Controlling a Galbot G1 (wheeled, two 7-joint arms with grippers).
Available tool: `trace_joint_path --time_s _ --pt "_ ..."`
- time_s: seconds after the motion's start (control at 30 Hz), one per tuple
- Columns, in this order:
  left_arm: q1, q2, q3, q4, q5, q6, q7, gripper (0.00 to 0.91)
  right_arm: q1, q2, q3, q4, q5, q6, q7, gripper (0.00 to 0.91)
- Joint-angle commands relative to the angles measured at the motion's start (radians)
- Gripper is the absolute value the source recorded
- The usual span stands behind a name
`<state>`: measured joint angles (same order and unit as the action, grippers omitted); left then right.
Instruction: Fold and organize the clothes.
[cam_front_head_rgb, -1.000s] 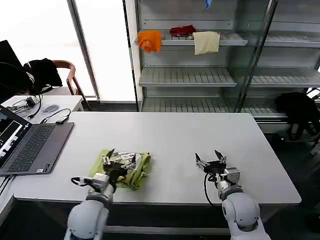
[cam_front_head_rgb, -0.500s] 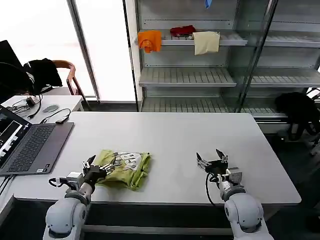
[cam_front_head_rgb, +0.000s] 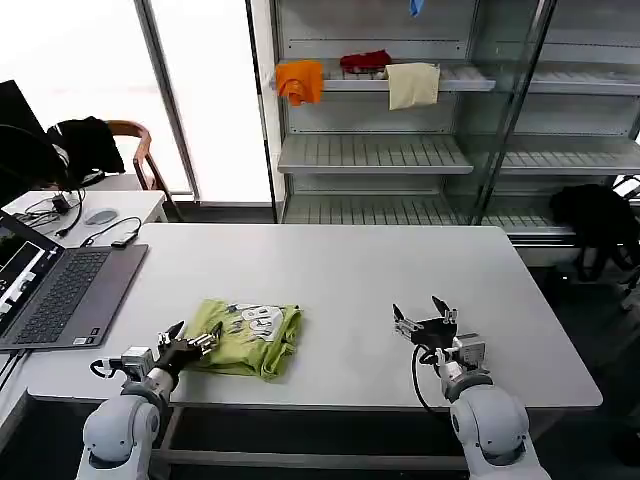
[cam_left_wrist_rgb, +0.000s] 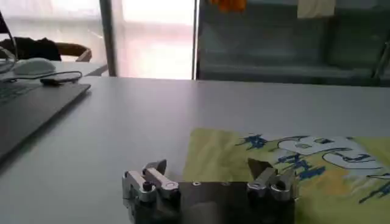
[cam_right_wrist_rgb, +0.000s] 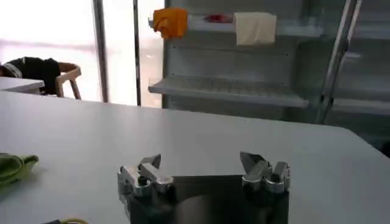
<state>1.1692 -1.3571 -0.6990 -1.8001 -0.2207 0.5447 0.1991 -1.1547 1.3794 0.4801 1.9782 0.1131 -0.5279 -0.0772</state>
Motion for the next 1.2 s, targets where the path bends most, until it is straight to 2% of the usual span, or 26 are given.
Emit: trace_joint_path --time_s 0.03,0.13,0.2,0.23,0.3,0.37,0.4,0.43,0.5,0.53,0.83,1.03,1.2 --pt "-0.012 0.008 -0.021 0.044 -0.076 0.009 0.012 0.907 0.000 -0.005 0.003 0.004 0.000 0.000 0.000 0.907" --pt "-0.015 0.008 -0.029 0.047 -0.121 0.020 0.012 0.907 -0.001 -0.007 0.005 0.006 0.000 0.000 0.001 0.907" --pt "-0.013 0.008 -0.029 0.049 -0.128 0.022 0.015 0.836 -0.001 -0.006 0.006 0.005 0.000 0.000 0.001 0.907" --pt "-0.012 0.008 -0.028 0.050 -0.130 0.022 0.015 0.756 -0.001 -0.006 0.006 0.005 0.000 0.000 0.001 0.907" --pt "-0.007 0.007 -0.024 0.050 -0.128 0.020 0.022 0.665 -0.001 -0.004 0.006 0.003 -0.001 0.000 0.002 0.907" --pt "-0.002 0.004 -0.020 0.046 -0.126 0.019 0.026 0.453 0.000 -0.003 0.006 0.003 -0.001 0.000 0.002 0.907" --pt "0.000 0.002 -0.018 0.040 -0.124 0.019 0.030 0.272 0.002 -0.003 0.005 0.003 -0.001 0.000 0.002 0.907" --pt "0.002 0.001 -0.015 0.036 -0.124 0.019 0.033 0.131 0.002 -0.002 0.005 0.002 -0.001 0.000 0.003 0.907" --pt "0.006 -0.002 -0.012 0.025 -0.123 0.019 0.035 0.030 0.004 -0.002 0.005 0.001 -0.001 0.000 0.003 0.907" --pt "0.008 -0.002 -0.011 0.021 -0.122 0.019 0.039 0.010 0.004 -0.001 0.005 0.001 -0.001 0.000 0.003 0.907" --pt "0.015 -0.016 -0.001 -0.008 -0.104 0.020 0.051 0.020 0.003 0.001 0.009 0.004 -0.001 0.001 0.005 0.907" --pt "0.031 -0.027 0.008 -0.023 -0.053 -0.058 0.046 0.010 -0.004 0.001 0.012 0.010 -0.001 0.003 0.006 0.907" --pt "0.038 -0.015 -0.016 -0.065 0.063 -0.118 0.039 0.010 -0.008 -0.003 0.016 0.018 0.000 0.004 0.006 0.907"
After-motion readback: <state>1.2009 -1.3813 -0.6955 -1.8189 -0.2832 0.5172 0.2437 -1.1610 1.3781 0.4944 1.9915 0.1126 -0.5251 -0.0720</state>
